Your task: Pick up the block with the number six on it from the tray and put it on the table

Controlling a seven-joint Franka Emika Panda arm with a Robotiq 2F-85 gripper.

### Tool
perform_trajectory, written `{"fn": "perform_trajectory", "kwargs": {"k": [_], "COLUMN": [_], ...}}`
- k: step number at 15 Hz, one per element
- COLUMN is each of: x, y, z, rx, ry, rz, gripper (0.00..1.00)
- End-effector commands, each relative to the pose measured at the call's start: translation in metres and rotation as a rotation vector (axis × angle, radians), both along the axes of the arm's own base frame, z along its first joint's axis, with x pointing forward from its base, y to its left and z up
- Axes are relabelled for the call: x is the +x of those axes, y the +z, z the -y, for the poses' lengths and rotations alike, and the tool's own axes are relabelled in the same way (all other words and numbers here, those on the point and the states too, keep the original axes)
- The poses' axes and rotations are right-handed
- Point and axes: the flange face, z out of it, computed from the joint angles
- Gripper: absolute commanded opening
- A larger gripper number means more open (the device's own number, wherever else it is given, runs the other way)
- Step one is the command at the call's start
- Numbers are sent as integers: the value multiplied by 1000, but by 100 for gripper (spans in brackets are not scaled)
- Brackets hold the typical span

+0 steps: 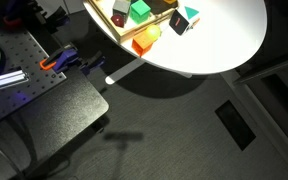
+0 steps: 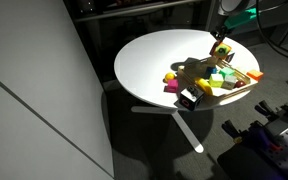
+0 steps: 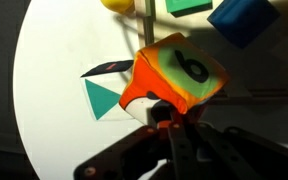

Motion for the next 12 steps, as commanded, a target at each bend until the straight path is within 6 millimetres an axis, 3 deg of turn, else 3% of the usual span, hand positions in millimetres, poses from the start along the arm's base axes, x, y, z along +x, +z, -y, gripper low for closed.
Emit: {"fn": "perform_trajectory", "kwargs": {"k": [1, 9, 10, 12], "x": [13, 37, 38, 39], "y": [21, 41, 42, 45], "z": [7, 12, 13, 13], "rx": [26, 33, 36, 41], "ry": [-66, -141, -149, -162], "rz": [38, 123, 128, 137], "gripper": [3, 4, 31, 38]}}
